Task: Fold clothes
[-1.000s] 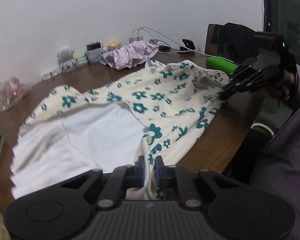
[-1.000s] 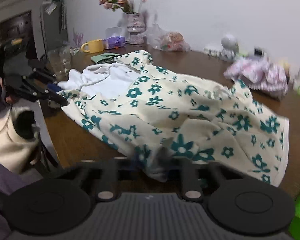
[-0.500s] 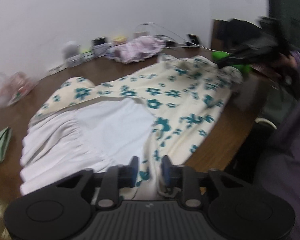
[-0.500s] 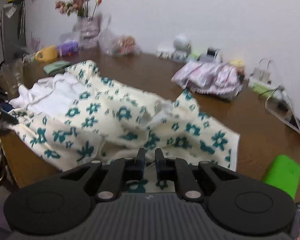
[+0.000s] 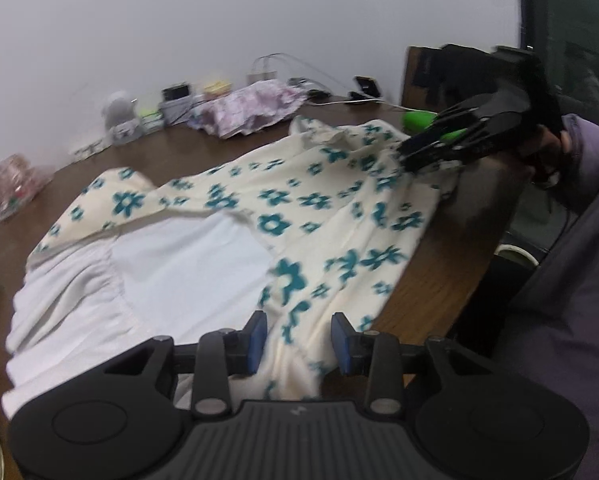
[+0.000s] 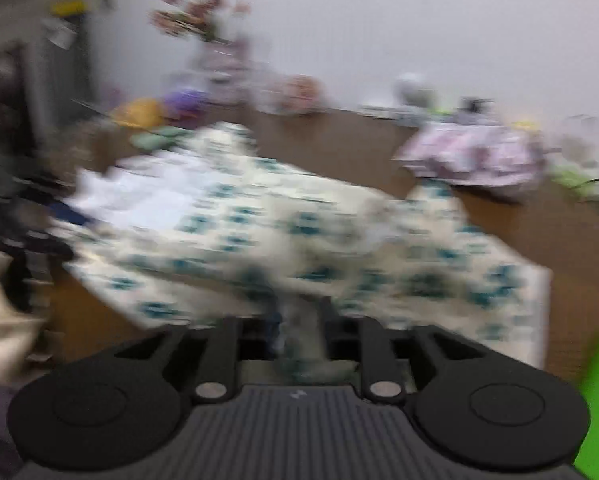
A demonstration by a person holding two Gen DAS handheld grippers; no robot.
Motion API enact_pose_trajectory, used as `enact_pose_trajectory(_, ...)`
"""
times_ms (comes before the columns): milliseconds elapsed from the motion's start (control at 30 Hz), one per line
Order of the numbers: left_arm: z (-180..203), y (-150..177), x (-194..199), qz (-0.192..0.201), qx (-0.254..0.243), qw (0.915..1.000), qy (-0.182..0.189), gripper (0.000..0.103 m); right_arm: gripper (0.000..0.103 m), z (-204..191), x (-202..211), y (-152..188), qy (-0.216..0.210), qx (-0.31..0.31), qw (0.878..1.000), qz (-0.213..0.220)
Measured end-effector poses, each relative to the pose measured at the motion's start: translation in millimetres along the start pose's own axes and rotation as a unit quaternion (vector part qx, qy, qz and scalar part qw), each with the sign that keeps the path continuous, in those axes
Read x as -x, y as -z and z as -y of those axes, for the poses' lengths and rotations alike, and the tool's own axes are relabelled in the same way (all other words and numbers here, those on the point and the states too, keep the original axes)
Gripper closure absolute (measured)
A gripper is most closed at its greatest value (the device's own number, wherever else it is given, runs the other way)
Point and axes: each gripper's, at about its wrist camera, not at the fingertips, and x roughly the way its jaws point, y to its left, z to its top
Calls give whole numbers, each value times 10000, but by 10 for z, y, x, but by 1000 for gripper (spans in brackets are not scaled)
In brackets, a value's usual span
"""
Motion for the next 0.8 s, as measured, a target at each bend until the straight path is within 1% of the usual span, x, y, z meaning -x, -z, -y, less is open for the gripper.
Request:
enact_pose_trajectory(33, -20, 16, 26, -1, 81, 10000, -51, 69, 61, -6, 73, 14, -17, 83, 9999, 105)
enact_pose_trajectory(100, -16, 26, 108, 61, 139, 9998, -131, 69, 61, -9, 239, 49, -324, 198, 9986, 370)
enact_pose_trajectory(167, 29, -14, 218, 229, 113, 9996, -89, 69, 62, -75, 383, 87, -882, 425, 9941, 466)
enact_pose_trajectory(233, 90, -73, 321, 541, 88, 9984, 143, 68, 62, -134, 371, 128, -1068, 591, 9920, 327)
enact_pose_trajectory(267, 121, -106, 335, 649, 82, 9973, 343, 68, 63, -150, 320, 140, -1087, 622, 9919, 231)
enact_pose_trajectory(300, 161, -136, 318, 719, 52, 9957, 577, 68, 67, -153, 242, 141, -1062, 602, 9924, 134)
enact_pose_trajectory(333, 204, -157, 257, 711, 31, 9949, 715, 68, 72, -152, 150, 138, -1019, 561, 9932, 33)
enact_pose_trajectory(433, 296, -194, -44, 269, -49, 9978, 612, 68, 74, -161, 28, 131, -1007, 468, 9938, -36)
enact_pose_trajectory(467, 288, -190, -107, 206, -16, 9983, 545, 68, 75, -174, 0, 126, -1021, 484, 9936, -73)
enact_pose_trajectory(533, 228, -188, -188, 185, 201, 9984, 490, 68, 92, -210, -25, 131, -1072, 508, 9929, -128)
enact_pose_trajectory(600, 169, -194, -242, 170, 407, 9981, 439, 68, 100, -266, -1, 155, -1186, 531, 9913, -189)
enact_pose_trajectory(633, 142, -196, -266, 164, 499, 9978, 414, 68, 101, -290, 48, 159, -1229, 585, 9905, -176)
enact_pose_trajectory(700, 132, -200, -263, 148, 477, 9981, 374, 67, 101, -266, 239, 161, -1612, 596, 9851, 44)
enact_pose_trajectory(767, 122, -195, -263, 86, 457, 9983, 346, 62, 101, -198, 411, 183, -1909, 518, 9799, 271)
enact_pose_trajectory(800, 117, -194, -276, 75, 425, 9985, 346, 61, 101, -164, 436, 197, -1951, 478, 9793, 245)
